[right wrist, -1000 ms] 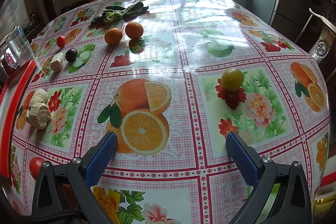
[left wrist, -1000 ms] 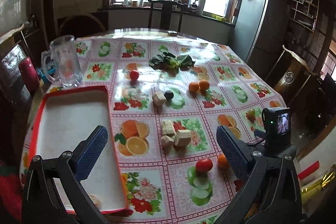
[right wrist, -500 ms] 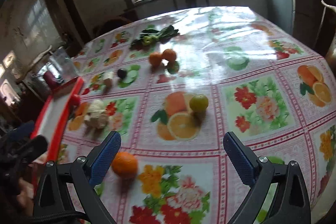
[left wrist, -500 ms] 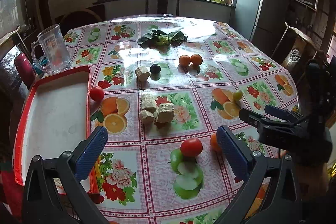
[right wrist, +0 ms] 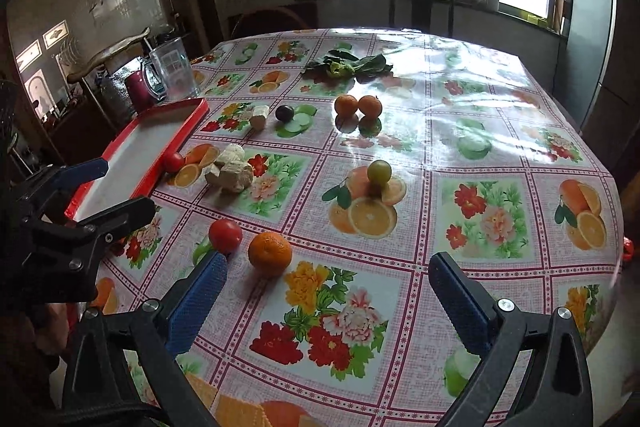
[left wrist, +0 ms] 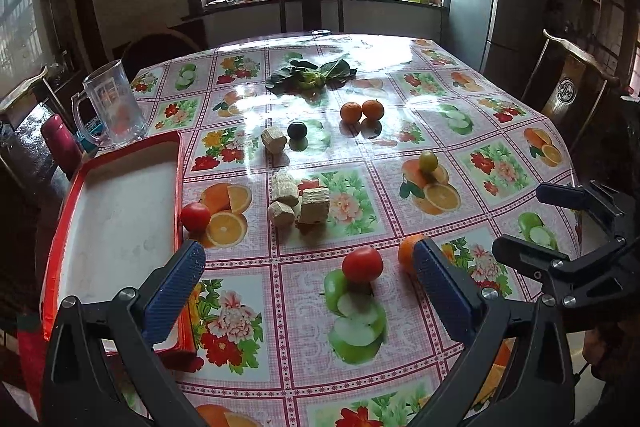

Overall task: Organize fruits
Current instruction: 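Grasp the red tomato with the left tool while the right tool grasps an orange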

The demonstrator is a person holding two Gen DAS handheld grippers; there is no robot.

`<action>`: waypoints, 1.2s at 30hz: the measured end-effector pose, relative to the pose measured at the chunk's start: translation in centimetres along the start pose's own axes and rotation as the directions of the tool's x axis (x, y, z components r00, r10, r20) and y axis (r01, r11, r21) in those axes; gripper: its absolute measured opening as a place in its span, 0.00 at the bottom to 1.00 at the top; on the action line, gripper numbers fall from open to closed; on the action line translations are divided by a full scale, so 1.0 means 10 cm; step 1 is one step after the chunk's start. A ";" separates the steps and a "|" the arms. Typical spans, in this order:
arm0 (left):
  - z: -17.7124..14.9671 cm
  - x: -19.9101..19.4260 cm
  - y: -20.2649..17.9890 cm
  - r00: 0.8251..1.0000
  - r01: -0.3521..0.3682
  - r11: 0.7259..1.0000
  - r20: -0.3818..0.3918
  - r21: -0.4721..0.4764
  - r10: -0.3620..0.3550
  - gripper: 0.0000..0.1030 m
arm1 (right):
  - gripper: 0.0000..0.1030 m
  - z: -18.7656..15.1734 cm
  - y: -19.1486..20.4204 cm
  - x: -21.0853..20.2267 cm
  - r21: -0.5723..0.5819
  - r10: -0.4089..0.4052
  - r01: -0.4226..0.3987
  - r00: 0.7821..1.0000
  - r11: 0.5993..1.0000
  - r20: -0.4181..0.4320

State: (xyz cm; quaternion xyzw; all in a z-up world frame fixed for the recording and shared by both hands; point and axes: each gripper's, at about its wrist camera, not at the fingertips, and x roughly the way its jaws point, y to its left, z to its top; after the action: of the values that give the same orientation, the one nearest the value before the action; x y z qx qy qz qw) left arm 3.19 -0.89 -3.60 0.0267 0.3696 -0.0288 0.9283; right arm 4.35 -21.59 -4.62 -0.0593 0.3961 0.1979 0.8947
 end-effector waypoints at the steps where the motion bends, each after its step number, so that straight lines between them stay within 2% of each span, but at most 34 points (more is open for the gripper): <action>1: -0.01 0.00 0.00 1.000 -0.001 1.000 0.000 0.000 0.001 1.00 | 0.99 0.00 0.01 0.00 -0.001 0.006 -0.006 1.000 1.000 0.002; 11: -0.06 0.00 0.02 1.000 0.007 1.000 -0.009 -0.001 -0.007 1.00 | 0.97 0.02 -0.03 0.02 0.010 0.049 -0.049 0.999 0.999 0.013; 14: -0.10 0.06 0.02 1.000 0.009 1.000 -0.017 0.013 -0.008 1.00 | 0.94 0.00 -0.06 0.10 0.016 0.054 -0.054 0.999 0.998 -0.002; 16: -0.15 0.13 0.01 0.999 0.008 1.000 -0.032 0.028 -0.007 1.00 | 0.88 -0.01 -0.09 0.17 0.024 0.063 -0.063 0.998 0.998 -0.019; 17: -0.17 0.17 0.00 0.999 0.010 0.999 -0.040 0.038 -0.009 0.96 | 0.85 -0.01 -0.10 0.20 0.030 0.077 -0.076 0.997 0.997 -0.028; 19: -0.21 0.28 -0.04 0.997 0.023 0.998 -0.068 0.059 -0.019 0.87 | 0.73 -0.02 -0.11 0.28 0.033 0.114 -0.113 0.992 0.993 -0.047; 22: -0.27 0.45 -0.09 0.992 0.054 0.996 -0.118 0.077 -0.044 0.72 | 0.62 -0.03 -0.05 0.40 0.011 0.147 -0.147 0.986 0.989 -0.081; 27: -0.30 0.70 -0.14 0.980 0.107 0.992 -0.178 0.072 -0.092 0.66 | 0.55 -0.04 0.09 0.58 -0.039 0.165 -0.171 0.978 0.985 -0.125; 29: -0.30 0.77 -0.15 0.973 0.135 0.989 -0.196 0.064 -0.120 0.59 | 0.52 -0.03 0.11 0.63 -0.043 0.173 -0.181 0.975 0.983 -0.136; 32: -0.27 0.86 -0.17 0.961 0.190 0.981 -0.214 0.046 -0.176 0.54 | 0.51 0.00 0.11 0.67 -0.045 0.181 -0.189 0.973 0.981 -0.142; 36: -0.21 0.92 -0.23 0.958 0.212 0.975 -0.212 0.062 -0.195 0.52 | 0.51 0.02 0.10 0.69 -0.042 0.197 -0.205 0.969 0.978 -0.146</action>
State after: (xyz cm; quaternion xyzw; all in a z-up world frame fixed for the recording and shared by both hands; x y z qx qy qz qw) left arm 8.26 -3.31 -11.56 0.0302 0.4624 -0.1367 0.8756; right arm 8.27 -18.50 -9.47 -0.0581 0.4565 0.2940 0.8377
